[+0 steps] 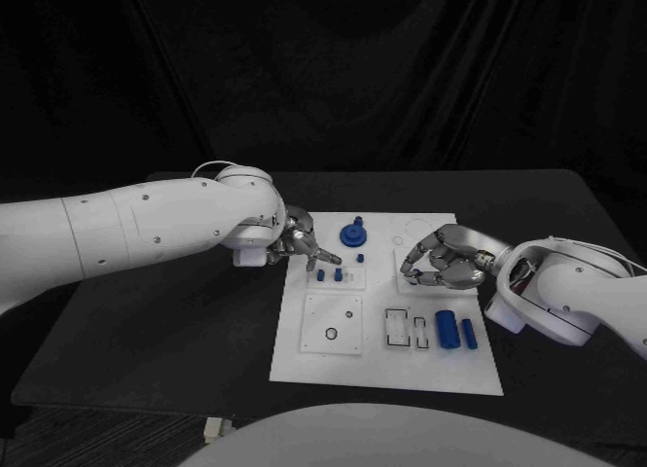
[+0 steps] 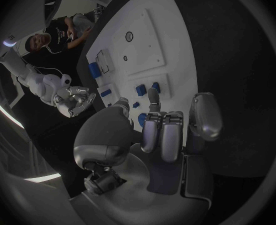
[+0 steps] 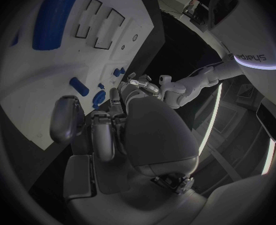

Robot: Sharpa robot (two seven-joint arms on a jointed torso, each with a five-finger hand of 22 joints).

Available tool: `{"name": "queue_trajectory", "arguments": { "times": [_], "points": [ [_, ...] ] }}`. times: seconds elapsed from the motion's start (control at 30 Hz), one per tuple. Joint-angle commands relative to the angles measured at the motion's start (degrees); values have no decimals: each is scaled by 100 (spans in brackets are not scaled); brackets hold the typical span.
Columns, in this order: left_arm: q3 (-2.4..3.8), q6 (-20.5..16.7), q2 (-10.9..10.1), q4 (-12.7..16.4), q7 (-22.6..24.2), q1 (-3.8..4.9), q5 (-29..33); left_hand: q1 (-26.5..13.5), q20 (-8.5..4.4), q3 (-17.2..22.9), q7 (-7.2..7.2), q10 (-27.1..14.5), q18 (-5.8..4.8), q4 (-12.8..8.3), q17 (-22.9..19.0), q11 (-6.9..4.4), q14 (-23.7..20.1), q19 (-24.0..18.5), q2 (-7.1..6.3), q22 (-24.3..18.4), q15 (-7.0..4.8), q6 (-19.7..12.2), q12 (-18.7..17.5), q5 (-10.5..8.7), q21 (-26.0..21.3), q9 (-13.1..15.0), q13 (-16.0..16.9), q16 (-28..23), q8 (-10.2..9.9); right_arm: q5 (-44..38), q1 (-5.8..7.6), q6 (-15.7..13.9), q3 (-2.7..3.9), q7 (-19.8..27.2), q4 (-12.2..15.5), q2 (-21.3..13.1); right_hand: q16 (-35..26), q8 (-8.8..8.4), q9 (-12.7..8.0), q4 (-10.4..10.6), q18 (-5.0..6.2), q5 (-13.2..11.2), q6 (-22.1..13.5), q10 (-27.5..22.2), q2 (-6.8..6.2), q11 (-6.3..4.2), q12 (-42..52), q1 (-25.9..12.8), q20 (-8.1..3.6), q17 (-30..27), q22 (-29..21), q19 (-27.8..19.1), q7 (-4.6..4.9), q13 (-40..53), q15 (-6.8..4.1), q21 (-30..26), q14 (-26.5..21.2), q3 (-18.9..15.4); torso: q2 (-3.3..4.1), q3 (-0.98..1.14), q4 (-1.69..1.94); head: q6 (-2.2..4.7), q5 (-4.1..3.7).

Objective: Assemble the parts on the task board

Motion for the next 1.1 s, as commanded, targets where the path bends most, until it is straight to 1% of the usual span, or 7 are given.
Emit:
{"name": "queue_trajectory", "arguments": {
  "times": [0.03, 0.13, 0.27, 0.4, 0.6, 0.73, 1.1],
  "points": [
    [5, -778, -141, 181, 617, 94, 21, -64, 4, -144, -4, 499, -11, 1, 1509, -30, 584, 63, 11, 944, -45, -53, 79, -31, 93, 53, 1283, 54, 50, -9, -14, 40, 2, -82, 1, -9, 17, 25, -5, -35, 73, 24, -10, 607, 6, 50, 20, 47, 5, 1509, 936, -43, 18, 1509, 40, -36, 600, 2, -3, -1, 0, -1, -13],
    [5, -1014, -313, 342, 922, 169, 22, -16, -1, -237, -12, 522, -19, -3, 1509, -38, 584, 85, 61, 955, -51, -54, 119, -30, 146, 100, 1327, 54, 93, -9, -14, 33, 2, -83, 7, -25, 17, 25, -5, -35, 73, 24, -10, 607, 6, 50, 20, 47, 5, 1509, 936, -43, 18, 1509, 40, -36, 600, 2, -2, 0, 6, -1, -36],
    [5, -1363, -494, 489, 1499, 221, 22, 444, 0, -306, -36, 555, -33, -23, 1509, -48, 584, 106, 247, 973, -58, -30, 177, -5, 235, 195, 1392, 54, 205, -9, -14, 22, 2, -78, 5, -36, 17, 25, -5, -35, 73, 24, -10, 607, 6, 50, 20, 47, 5, 1509, 936, -43, 18, 1509, 40, -36, 600, 2, -2, 0, 3, -1, -34],
    [3, -1798, -612, 531, 2440, 245, 15, 1599, 31, -255, -48, 403, 33, -15, 1404, -34, 517, -182, 424, 879, -20, -51, -32, 772, -123, 244, 1166, -16, 306, -9, -14, 15, 2, -62, -2, -35, 17, 26, -6, -35, 72, 25, -11, 607, 6, 50, 20, 46, 5, 1509, 939, -38, 18, 1509, 40, -28, 600, 2, -1, -2, -4, -1, -8],
    [0, -2380, -645, 457, 3421, 170, -398, 2248, 61, -266, -34, 230, 74, -17, 1214, -13, 378, -359, 460, 830, 15, -112, -256, 1214, -294, 76, 935, -142, 178, -9, -14, -9, 2, -40, 10, -54, 17, 27, -7, -34, 73, 26, -10, 607, 7, 50, 20, 44, 6, 1509, 938, -40, 18, 1509, 40, -32, 600, 1, 1, 0, -5, -1, -36],
    [0, -2458, -638, 373, 3615, 115, -547, 2619, 101, -245, 7, -20, 106, -16, 979, 26, 194, -520, 480, 781, 60, -39, -597, 1277, -471, -314, 598, -309, -96, -9, -14, -18, 2, -28, 13, -59, 17, 28, -7, -32, 72, 25, -9, 607, 8, 50, 20, 42, 6, 1509, 938, -39, 18, 1509, 40, -30, 600, 1, 1, -1, 1, -1, -33],
    [0, -2442, -615, 267, 3669, 31, -637, 2479, 113, -377, -6, 34, 82, 0, 1027, 17, 233, -447, 537, 822, 55, 157, -554, 1186, -293, -471, 637, -271, -87, -9, -14, -40, 2, 0, 14, -65, 17, 36, -11, -13, 73, 19, -1, 607, 15, 51, 20, 15, 7, 1509, 937, -40, 19, 1509, 41, -34, 600, -8, 3, -4, -2, -1, -32]
  ]
}}
